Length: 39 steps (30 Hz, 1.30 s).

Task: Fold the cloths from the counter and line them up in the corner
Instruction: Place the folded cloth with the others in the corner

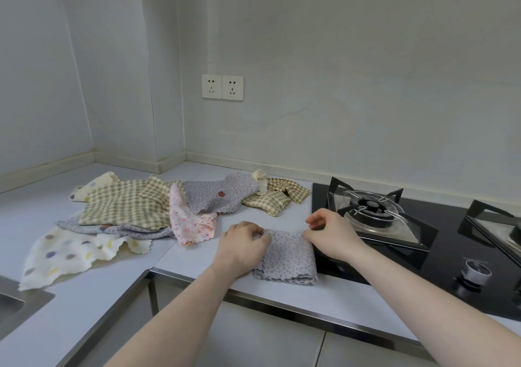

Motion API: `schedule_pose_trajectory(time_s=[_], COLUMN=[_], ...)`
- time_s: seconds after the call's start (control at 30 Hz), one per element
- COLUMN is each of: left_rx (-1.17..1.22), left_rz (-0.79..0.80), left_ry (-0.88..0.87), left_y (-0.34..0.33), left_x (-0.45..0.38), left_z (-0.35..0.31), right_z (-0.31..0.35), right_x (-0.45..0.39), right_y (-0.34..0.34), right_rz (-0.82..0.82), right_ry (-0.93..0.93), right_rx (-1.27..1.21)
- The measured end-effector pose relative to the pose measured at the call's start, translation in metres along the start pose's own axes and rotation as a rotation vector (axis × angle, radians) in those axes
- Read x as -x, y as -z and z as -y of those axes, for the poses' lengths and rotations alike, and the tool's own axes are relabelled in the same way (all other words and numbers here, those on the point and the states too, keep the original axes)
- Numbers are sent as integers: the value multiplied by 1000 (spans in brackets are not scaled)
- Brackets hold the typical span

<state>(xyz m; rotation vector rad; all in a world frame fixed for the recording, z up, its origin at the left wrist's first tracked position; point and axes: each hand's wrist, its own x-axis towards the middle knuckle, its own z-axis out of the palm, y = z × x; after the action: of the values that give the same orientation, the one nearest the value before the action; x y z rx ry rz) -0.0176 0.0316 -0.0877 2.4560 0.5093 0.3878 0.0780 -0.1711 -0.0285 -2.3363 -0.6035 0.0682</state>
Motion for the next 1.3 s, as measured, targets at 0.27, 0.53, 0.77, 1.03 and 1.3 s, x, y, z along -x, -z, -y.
schedule_pose_trajectory(time_s=[0.27, 0.53, 0.77, 1.03, 1.3], left_rx=[183, 527, 554, 516, 410], left_rz=[-12, -97, -98, -49, -84], left_ry=[-15, -118, -55, -55, -34], left_y=[2, 11, 16, 12, 10], left_x=[4, 15, 19, 17, 16], left_z=[1, 1, 0, -1, -3], right_z=[-14, -6, -10, -24, -36], right_x=[-1, 6, 23, 37, 45], right_y=[-8, -5, -13, -16, -22], right_rz=[153, 108, 19, 18, 4], right_ry=[-157, -141, -18, 233, 361], right_rx=[-147, -376, -502, -148, -14])
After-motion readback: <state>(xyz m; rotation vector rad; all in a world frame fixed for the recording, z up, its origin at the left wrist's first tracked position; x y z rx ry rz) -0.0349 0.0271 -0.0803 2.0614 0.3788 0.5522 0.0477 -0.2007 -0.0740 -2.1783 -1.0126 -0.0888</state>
